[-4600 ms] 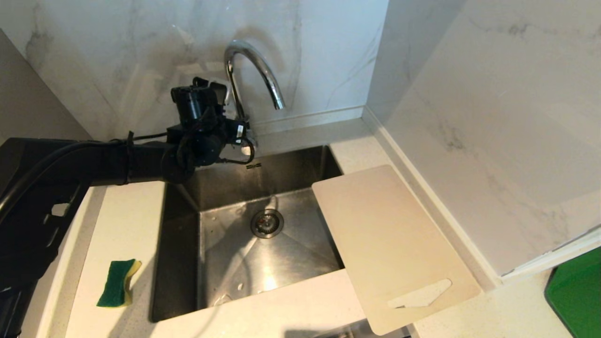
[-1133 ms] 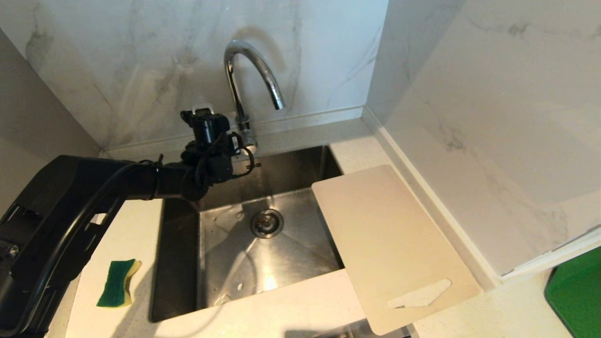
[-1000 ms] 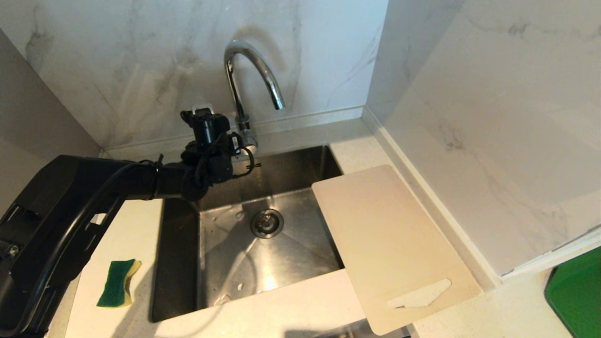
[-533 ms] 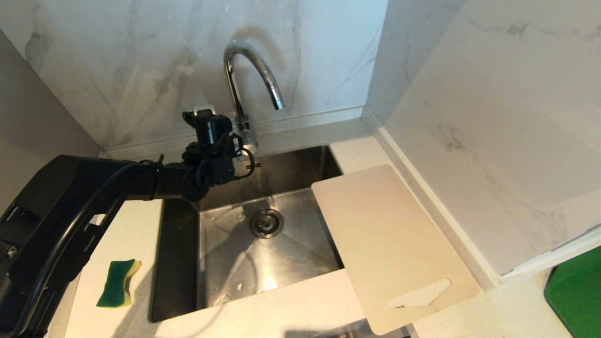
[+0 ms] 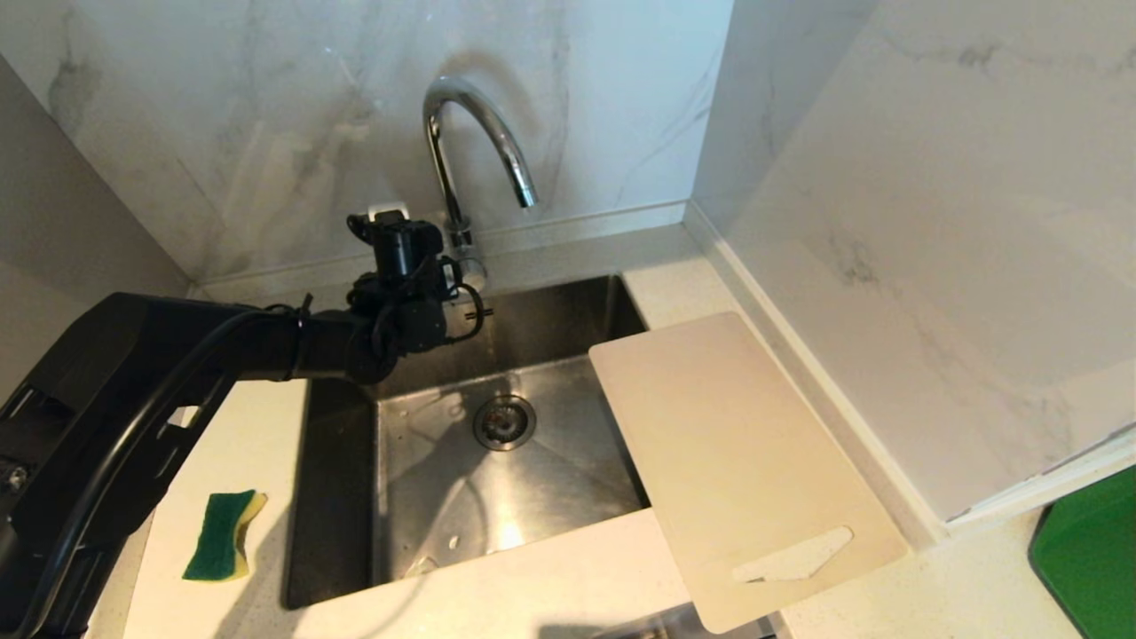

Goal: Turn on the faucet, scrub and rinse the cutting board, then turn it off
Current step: Turn on the tap

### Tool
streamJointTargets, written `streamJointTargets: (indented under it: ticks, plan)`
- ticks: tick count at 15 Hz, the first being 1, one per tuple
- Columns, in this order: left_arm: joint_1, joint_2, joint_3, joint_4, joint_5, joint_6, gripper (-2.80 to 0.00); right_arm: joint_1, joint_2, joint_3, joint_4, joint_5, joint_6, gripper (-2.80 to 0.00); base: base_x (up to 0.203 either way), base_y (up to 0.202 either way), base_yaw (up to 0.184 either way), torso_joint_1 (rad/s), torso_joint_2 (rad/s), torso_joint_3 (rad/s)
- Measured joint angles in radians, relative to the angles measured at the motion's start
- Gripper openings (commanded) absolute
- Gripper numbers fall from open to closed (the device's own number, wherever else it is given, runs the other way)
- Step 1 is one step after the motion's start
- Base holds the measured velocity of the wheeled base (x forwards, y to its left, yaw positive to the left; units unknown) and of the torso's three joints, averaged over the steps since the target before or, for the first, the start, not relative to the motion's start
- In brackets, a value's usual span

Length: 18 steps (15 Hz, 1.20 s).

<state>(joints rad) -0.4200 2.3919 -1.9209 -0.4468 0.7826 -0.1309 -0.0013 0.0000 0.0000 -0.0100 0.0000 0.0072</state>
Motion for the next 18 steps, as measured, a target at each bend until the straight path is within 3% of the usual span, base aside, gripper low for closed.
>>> streamJointTargets:
  ticks: [8,13,18]
  plan:
    - [-0.006,-0.008,0.026,0.014,-0.001,-0.023,0.0,0.0,0.0,0.0,0.0,0.0,0.0,-2.8,0.0,0.0,0.0,0.0,0.0,0.0]
    - [-0.008,-0.015,0.025,0.089,-0.011,-0.09,0.0,0.0,0.0,0.0,0.0,0.0,0.0,-2.8,0.0,0.0,0.0,0.0,0.0,0.0]
    - [-0.008,-0.017,0.025,0.098,-0.012,-0.098,0.0,0.0,0.0,0.0,0.0,0.0,0.0,-2.8,0.0,0.0,0.0,0.0,0.0,0.0]
